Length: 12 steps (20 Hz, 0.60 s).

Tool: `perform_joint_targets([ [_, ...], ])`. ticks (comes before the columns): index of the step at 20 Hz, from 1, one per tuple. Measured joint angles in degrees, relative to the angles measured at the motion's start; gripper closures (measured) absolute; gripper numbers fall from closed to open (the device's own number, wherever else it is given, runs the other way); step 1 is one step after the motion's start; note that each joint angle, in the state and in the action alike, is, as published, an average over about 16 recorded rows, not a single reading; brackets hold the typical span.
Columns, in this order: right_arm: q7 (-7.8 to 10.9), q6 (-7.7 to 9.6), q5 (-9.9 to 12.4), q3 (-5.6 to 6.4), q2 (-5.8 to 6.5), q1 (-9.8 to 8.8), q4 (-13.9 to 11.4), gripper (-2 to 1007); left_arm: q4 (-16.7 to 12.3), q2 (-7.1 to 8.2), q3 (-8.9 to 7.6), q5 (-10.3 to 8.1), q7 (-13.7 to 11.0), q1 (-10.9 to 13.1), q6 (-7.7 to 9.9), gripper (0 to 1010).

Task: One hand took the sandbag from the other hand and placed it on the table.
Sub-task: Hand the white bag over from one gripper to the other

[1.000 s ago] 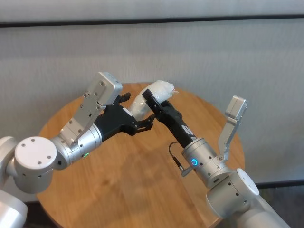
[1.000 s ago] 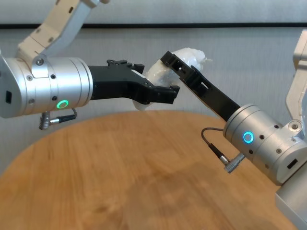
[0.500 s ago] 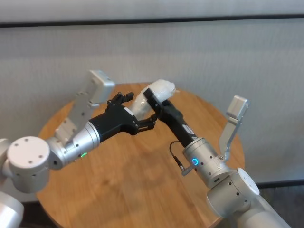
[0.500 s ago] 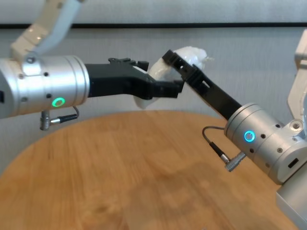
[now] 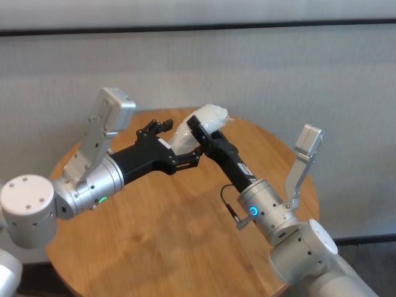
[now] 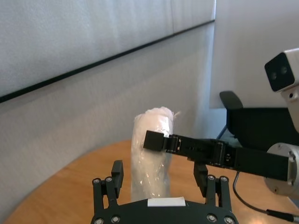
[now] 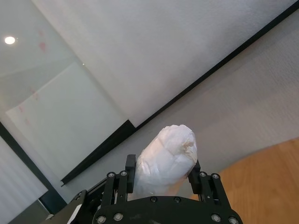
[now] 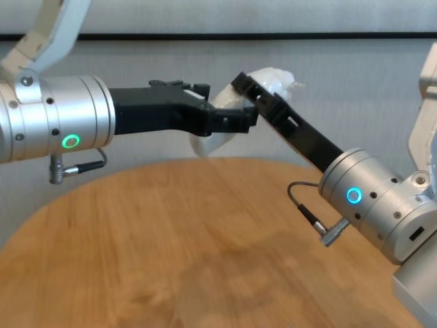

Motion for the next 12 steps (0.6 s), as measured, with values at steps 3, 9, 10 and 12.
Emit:
perform_joint_targets([
  [3, -0.01, 0.03, 0.0, -0.02, 0.00, 0.00, 0.0, 346, -0.6, 1.05, 0.58, 0.86, 0.8, -0.2, 1.53, 10],
  [9, -0.02, 0.06, 0.0, -0.04, 0.00, 0.00, 0.0, 346, -2.0, 2.84, 1.24, 2.93, 2.8, -0.2, 4.23, 10],
  [10, -0.02, 0.05, 0.0, -0.03, 0.00, 0.00, 0.0, 346, -2.2, 3.06, 1.22, 3.10, 3.0, -0.1, 4.44, 10],
  [12, -0.02, 0.05, 0.0, -0.03, 0.00, 0.00, 0.0, 346, -2.5, 3.44, 1.01, 3.14, 3.2, 0.1, 4.58, 10],
])
